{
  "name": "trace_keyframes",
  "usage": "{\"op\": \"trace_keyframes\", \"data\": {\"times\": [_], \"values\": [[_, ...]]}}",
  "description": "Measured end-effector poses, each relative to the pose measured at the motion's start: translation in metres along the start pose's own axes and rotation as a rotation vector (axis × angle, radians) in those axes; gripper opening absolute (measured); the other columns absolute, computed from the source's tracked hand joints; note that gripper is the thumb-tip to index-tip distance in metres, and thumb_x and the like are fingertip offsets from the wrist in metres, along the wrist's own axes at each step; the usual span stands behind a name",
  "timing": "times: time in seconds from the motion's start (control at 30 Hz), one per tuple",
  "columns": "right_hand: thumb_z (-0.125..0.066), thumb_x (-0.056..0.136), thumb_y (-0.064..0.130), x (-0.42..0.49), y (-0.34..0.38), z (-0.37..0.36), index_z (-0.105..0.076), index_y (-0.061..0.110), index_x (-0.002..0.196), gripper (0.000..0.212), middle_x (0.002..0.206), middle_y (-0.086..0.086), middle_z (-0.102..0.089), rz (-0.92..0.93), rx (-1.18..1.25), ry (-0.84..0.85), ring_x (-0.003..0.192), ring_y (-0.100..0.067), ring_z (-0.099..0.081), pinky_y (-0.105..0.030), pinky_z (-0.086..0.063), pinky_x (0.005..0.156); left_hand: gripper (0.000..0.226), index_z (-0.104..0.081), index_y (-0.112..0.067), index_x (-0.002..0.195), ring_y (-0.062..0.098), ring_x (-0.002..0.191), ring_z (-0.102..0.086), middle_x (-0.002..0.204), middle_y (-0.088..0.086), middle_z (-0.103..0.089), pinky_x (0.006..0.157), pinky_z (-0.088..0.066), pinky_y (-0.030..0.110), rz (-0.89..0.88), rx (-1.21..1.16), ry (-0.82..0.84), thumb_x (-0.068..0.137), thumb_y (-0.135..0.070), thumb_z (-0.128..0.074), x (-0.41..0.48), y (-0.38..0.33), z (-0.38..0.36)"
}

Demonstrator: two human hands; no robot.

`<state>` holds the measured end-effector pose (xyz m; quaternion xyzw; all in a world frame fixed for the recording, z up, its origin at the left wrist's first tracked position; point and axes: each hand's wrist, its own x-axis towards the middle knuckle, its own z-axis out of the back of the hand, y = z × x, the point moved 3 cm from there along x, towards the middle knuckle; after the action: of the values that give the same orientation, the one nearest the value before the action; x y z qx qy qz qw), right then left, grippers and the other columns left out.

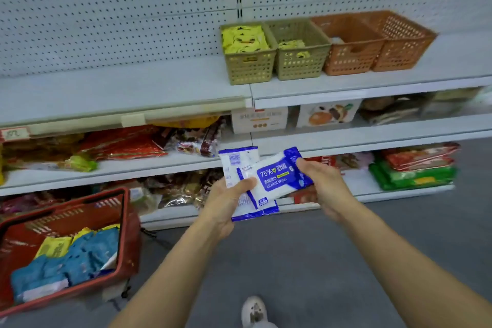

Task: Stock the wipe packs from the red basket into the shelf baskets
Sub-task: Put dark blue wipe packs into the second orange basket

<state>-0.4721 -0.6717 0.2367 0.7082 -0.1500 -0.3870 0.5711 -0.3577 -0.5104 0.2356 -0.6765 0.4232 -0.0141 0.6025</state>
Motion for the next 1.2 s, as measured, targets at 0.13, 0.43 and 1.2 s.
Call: {"op": "trace_keyframes", "data": {"times": [0.13,0.43,1.2], "values": [[-0.065,0.088,0.017,0.025,0.033,0.060,-0.066,0.003,0.100,0.018,0.088,-0.015,-0.073,0.046,0.037,-0.057,0.068,-0.024,-0.063,-0.023,-0.045,0.040,0.027,-0.063,-0.011,0.112,0.028,0.086,-0.074,0.099,0.012,-0.075,0.063,-0.061,0.039,-0.043,0.056,0.059,0.086,-0.007,-0.069,0.028,-0.017,-0.064],[-0.069,0.075,0.031,0.126,0.113,0.170,-0.062,0.005,0.095,0.034,0.079,-0.012,-0.073,0.032,0.350,-0.063,0.057,-0.020,-0.069,-0.023,-0.052,0.044,0.023,-0.065,-0.013,0.111,0.028,0.087,-0.074,0.099,0.011,-0.076,0.071,-0.061,0.045,-0.115,0.078,0.168,0.088,-0.011,-0.067,0.141,-0.075,-0.216],[-0.065,0.083,0.005,0.443,0.345,0.392,-0.064,0.004,0.084,0.001,0.089,-0.019,-0.068,0.325,-0.406,-0.373,0.085,-0.035,-0.067,-0.049,-0.056,0.078,0.006,-0.062,-0.027,0.101,0.017,0.074,-0.074,0.090,-0.001,-0.075,0.059,-0.061,0.034,-0.261,0.115,-0.018,0.098,-0.027,-0.056,0.354,-0.201,-0.461]]}}
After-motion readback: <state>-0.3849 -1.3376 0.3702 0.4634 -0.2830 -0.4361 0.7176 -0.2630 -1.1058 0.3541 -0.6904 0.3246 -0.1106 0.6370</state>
